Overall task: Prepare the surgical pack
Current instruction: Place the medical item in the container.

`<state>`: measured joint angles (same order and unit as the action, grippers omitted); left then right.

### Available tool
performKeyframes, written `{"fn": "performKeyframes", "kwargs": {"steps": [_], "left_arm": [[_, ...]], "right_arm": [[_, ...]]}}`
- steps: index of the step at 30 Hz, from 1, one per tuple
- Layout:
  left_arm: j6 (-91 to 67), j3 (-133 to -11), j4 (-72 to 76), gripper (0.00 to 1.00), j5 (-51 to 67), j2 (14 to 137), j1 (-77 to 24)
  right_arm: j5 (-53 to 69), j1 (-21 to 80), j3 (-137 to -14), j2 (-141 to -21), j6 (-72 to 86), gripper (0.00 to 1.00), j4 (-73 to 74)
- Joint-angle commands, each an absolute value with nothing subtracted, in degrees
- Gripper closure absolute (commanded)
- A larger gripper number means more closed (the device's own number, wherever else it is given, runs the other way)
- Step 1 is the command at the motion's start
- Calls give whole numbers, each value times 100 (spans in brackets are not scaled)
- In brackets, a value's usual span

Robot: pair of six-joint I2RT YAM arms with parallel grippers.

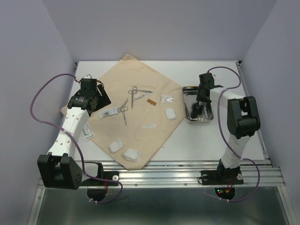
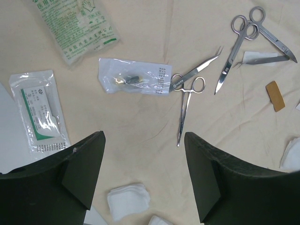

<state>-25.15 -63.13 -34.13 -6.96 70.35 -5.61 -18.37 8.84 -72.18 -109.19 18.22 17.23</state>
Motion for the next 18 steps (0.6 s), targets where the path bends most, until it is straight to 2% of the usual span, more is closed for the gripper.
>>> {"fn": "performKeyframes", "kwargs": {"steps": [1,7,10,12,18], "left_arm": [[-2487,-6267,-3357,20,-756,7022,-545],[-2487,-6275,-3375,20,-791,7014,-545],[-2487,-6267,-3393,20,-800,6996,-545],[-2496,-6267,-3393,20,-800,6979,-545],[-2496,-6258,-3401,20,-791,6970,-545]], "right_arm": [[-1723,826,-7585,-11100,1758,59,1723],[-1652,773,-7761,-11338,1679,61,1723],[-1574,773,-7691,-11303,1644,67,1688],[-1512,773,-7577,-11241,1635,76,1635],[-1117,773,-7164,-11014,1661,84,1433]]}}
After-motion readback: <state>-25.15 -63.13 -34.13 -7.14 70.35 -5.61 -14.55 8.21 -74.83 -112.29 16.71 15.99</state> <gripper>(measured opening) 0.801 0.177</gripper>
